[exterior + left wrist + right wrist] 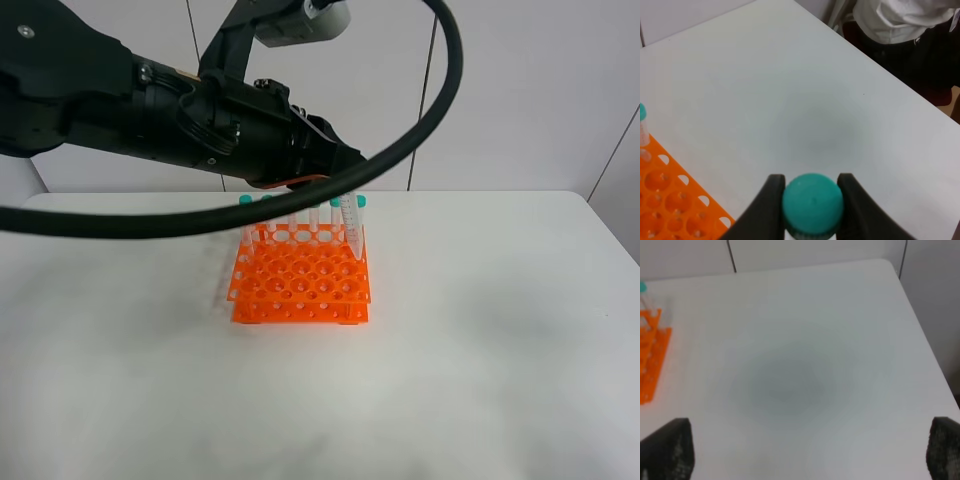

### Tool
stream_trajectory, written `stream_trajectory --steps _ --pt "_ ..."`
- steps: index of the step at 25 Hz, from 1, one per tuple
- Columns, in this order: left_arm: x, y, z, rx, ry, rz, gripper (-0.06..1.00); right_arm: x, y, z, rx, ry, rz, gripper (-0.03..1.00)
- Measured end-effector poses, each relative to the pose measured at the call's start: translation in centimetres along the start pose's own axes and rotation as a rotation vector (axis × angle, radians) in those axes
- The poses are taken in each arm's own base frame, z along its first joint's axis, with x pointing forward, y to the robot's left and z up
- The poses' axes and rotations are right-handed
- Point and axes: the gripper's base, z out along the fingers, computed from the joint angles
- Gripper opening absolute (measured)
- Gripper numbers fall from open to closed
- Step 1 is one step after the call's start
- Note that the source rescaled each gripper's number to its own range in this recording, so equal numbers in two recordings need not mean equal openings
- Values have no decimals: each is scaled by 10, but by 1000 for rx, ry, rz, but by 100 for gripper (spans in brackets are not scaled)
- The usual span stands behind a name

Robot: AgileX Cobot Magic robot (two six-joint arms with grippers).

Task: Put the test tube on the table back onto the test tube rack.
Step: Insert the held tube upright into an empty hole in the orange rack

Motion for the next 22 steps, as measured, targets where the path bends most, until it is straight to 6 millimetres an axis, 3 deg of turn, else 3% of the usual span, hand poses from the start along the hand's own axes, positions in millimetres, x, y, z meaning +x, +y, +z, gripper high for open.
stream_trajectory --steps 7,17,22 --pt "0 0 0 0 0 0 0 10 -4 -17 -3 -97 13 100" --pt "0 0 0 1 2 0 0 34 -1 19 6 5 -11 100" --pt "1 -1 0 7 9 0 0 36 -1 22 4 4 -10 100"
